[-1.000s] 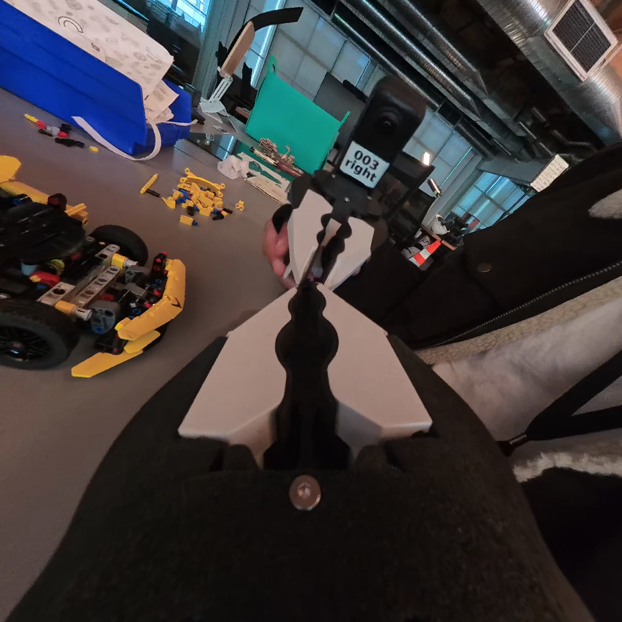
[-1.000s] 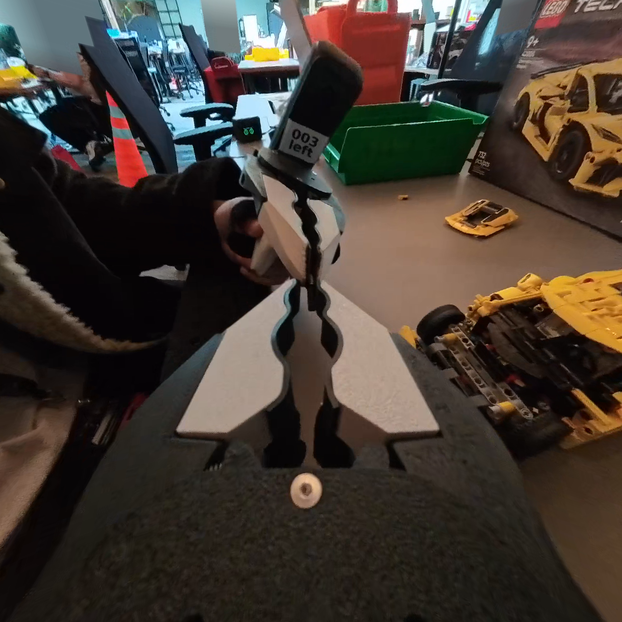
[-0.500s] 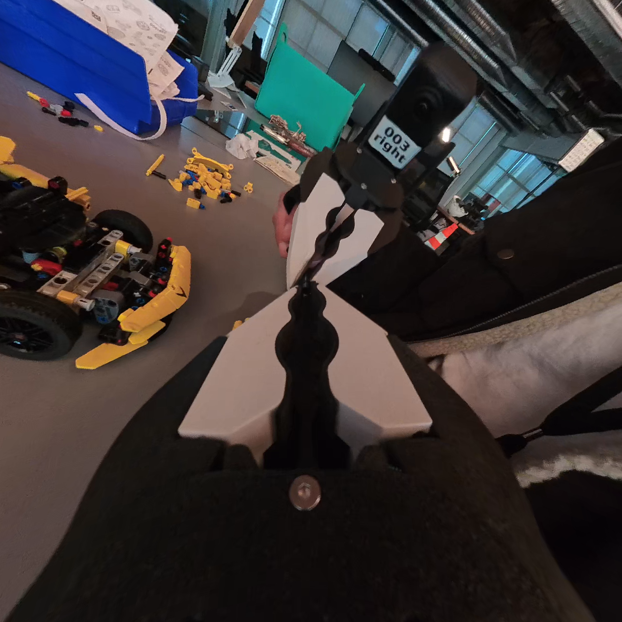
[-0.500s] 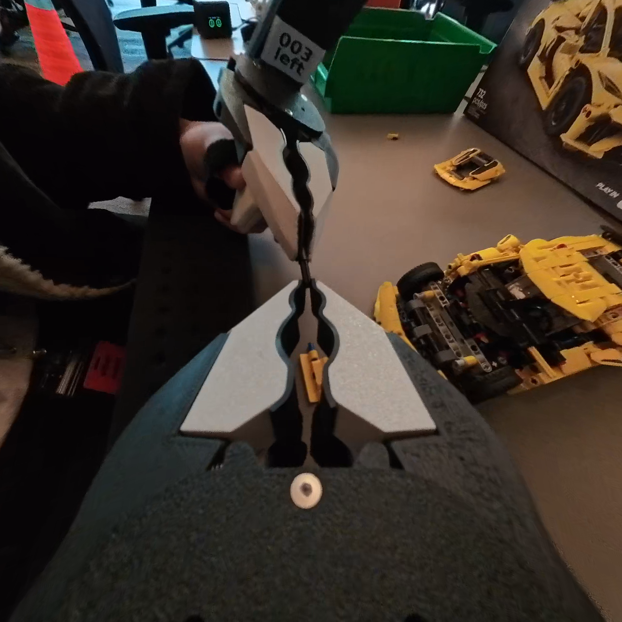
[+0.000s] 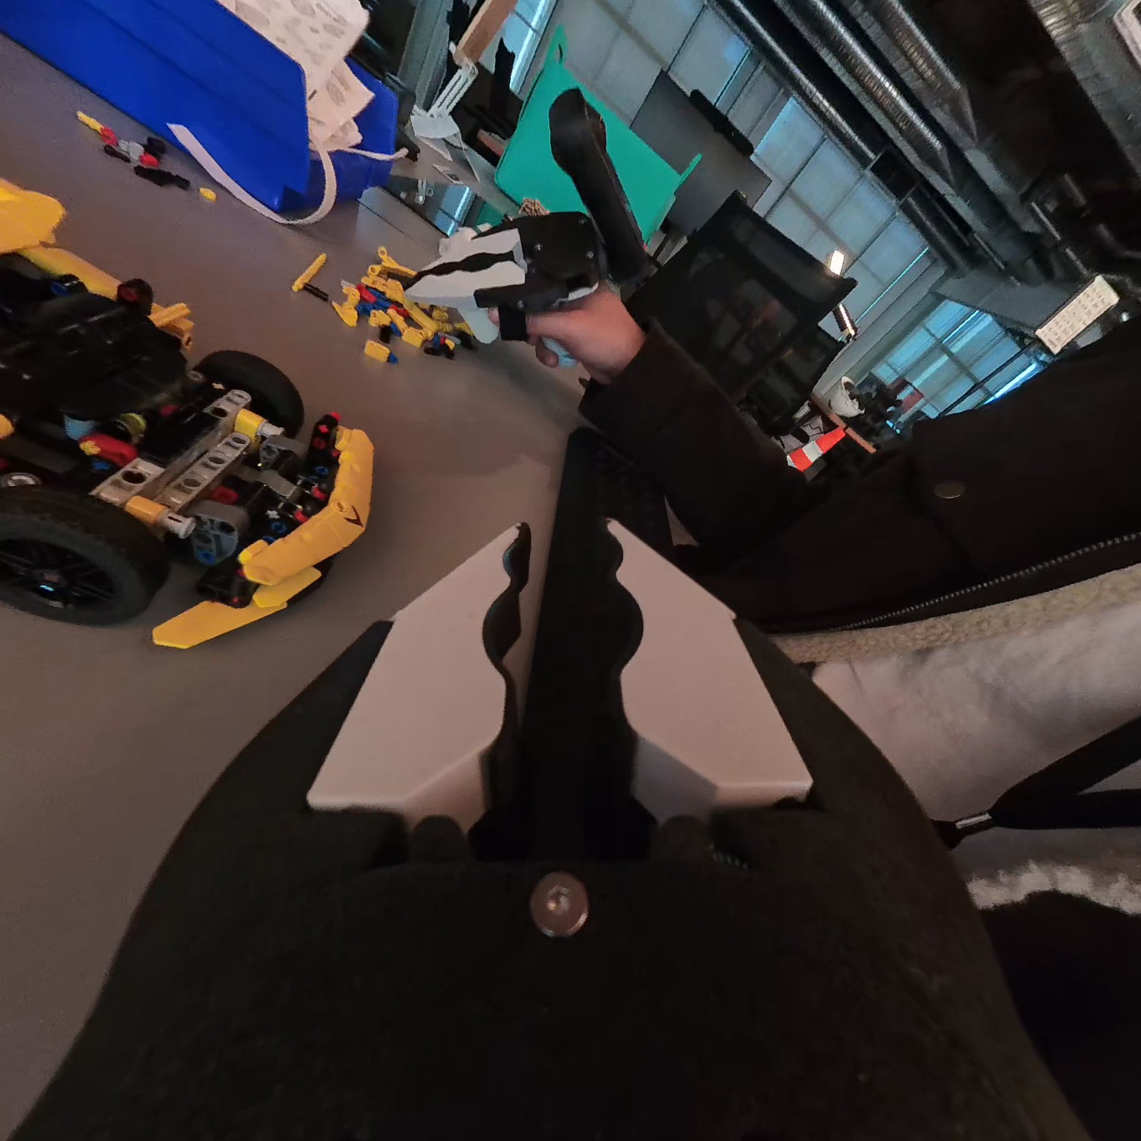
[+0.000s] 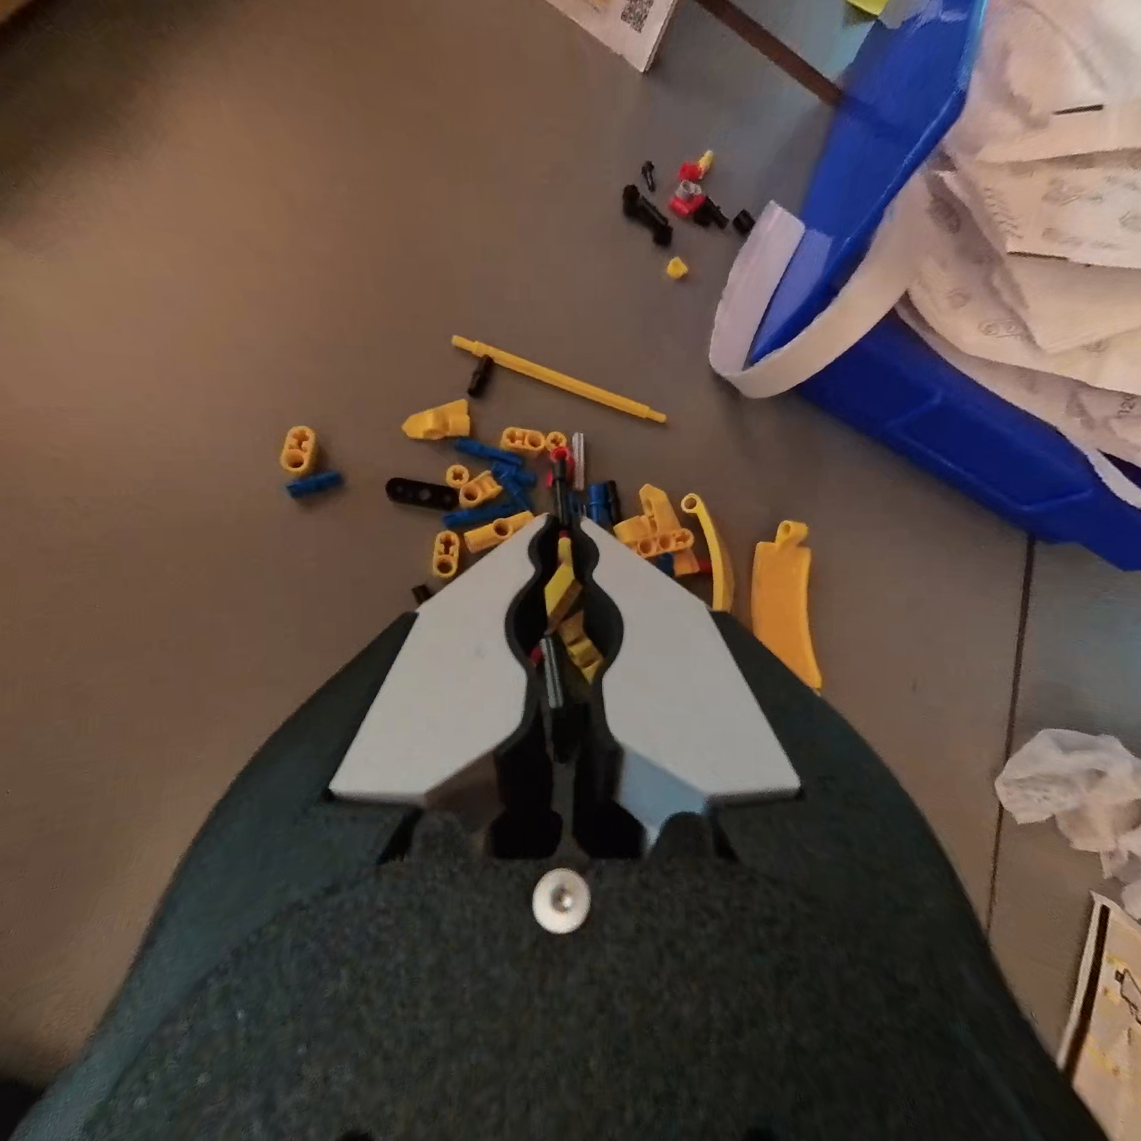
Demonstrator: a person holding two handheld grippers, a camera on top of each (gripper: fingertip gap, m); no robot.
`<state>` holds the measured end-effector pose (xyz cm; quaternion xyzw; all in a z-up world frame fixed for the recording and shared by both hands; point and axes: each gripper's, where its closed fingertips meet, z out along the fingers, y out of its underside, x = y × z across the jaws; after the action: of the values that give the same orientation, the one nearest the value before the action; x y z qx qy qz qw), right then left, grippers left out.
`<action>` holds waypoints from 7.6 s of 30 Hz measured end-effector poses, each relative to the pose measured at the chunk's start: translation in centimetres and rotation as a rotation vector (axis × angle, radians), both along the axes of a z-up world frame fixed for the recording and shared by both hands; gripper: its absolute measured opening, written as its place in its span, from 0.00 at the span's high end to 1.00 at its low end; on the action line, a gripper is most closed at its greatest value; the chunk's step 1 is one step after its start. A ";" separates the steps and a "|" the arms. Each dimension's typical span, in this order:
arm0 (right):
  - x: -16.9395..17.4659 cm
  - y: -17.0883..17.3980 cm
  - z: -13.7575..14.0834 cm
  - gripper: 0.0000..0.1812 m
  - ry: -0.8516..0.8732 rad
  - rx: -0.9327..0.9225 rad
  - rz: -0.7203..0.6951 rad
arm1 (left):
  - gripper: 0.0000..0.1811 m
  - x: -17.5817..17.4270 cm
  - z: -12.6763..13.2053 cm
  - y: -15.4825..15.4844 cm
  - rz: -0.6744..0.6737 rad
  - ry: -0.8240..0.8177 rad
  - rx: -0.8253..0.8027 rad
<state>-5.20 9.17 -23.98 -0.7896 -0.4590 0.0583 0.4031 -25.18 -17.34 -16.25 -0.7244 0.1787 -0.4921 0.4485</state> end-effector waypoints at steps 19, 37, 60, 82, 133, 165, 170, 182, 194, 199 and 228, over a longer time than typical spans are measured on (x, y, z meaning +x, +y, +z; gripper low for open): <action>-14.6 -22.1 2.7 0.81 0.211 -0.389 0.839 | 0.89 -3.5 1.3 1.6 0.178 -0.071 0.051; -19.7 -22.7 3.9 0.87 0.173 0.238 0.881 | 0.89 -3.8 -0.6 2.5 0.165 -0.122 -0.124; -20.4 -26.1 9.7 0.92 0.568 0.318 0.847 | 0.96 -0.5 0.9 -0.6 0.009 0.061 0.137; -20.3 -27.8 10.1 0.97 0.812 -0.580 0.910 | 0.96 1.0 1.6 -1.6 -0.041 0.111 0.267; -21.5 -27.7 9.3 0.98 0.857 -0.769 0.857 | 0.97 0.5 1.1 -1.0 -0.037 0.032 0.126; -17.7 -18.7 16.8 0.99 1.535 -0.888 0.636 | 0.97 2.6 -1.2 -1.0 -0.072 0.138 0.054; -13.6 -11.9 15.6 0.98 1.131 -0.487 0.453 | 0.97 2.0 -0.2 -0.7 -0.066 0.029 0.022; 1.5 2.6 0.8 0.87 0.327 -0.217 -0.206 | 0.97 2.7 0.1 -1.2 -0.111 0.000 0.014; -18.1 -24.4 9.8 0.82 0.817 -0.799 0.846 | 0.97 1.0 2.7 -0.9 0.013 -0.017 0.212; -19.6 -26.8 10.3 0.88 0.863 -0.849 0.899 | 0.97 1.3 2.2 -0.9 -0.001 -0.003 0.184; -19.9 -27.1 10.1 0.94 0.886 -0.824 0.905 | 0.98 0.0 2.8 -0.6 0.028 -0.045 0.182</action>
<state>-25.13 -17.97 -13.92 -0.5135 -0.4744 0.6972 0.1588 -25.17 -17.92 -13.48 -0.6720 0.2026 -0.4837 0.5229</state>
